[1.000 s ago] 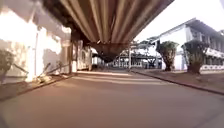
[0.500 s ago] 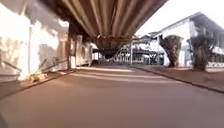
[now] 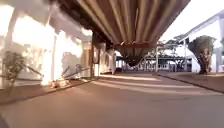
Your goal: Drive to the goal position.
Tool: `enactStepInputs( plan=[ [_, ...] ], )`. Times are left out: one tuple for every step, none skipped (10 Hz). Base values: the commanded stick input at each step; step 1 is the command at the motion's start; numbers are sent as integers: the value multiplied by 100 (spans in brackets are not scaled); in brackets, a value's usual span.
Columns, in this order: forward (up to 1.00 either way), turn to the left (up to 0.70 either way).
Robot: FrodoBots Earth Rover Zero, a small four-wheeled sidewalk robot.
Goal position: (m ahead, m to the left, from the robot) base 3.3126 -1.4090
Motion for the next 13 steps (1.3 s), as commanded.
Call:
enactStepInputs(
  plan=[
    [70, 0],
    [70, 0],
    [70, 0],
    [70, 0],
    [70, 0],
    [70, 0],
    [70, 0],
    [70, -1],
    [70, -7],
    [70, -14],
    [70, -20],
    [70, -26],
    [70, -32]
  ],
)
